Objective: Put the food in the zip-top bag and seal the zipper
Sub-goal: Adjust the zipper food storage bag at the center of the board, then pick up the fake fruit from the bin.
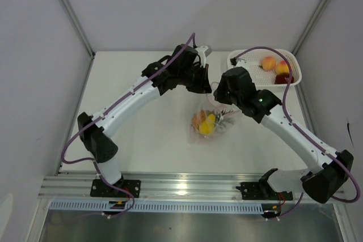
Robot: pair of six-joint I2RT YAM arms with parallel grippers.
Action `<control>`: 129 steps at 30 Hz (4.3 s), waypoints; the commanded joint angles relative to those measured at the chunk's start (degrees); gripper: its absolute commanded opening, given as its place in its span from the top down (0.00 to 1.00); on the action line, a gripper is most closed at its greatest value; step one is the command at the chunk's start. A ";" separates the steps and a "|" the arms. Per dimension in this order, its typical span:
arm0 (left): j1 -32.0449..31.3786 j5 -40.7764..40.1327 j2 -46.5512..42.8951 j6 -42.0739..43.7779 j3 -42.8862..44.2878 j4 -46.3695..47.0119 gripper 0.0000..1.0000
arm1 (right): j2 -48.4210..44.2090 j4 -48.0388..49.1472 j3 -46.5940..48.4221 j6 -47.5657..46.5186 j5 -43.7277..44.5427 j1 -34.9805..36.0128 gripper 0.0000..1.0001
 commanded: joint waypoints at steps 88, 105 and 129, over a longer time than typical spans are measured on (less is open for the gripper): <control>8.25 6.12 -11.46 0.14 -11.51 13.91 0.99 | 69.55 2.35 62.54 -28.27 8.62 -40.90 0.01; 8.60 7.08 -10.31 -0.57 -11.68 13.56 1.00 | 72.98 6.91 61.58 -29.86 7.93 -41.43 0.11; 8.52 6.20 -11.10 -0.04 -13.00 13.11 1.00 | 71.24 8.68 62.90 -27.05 3.36 -42.13 0.92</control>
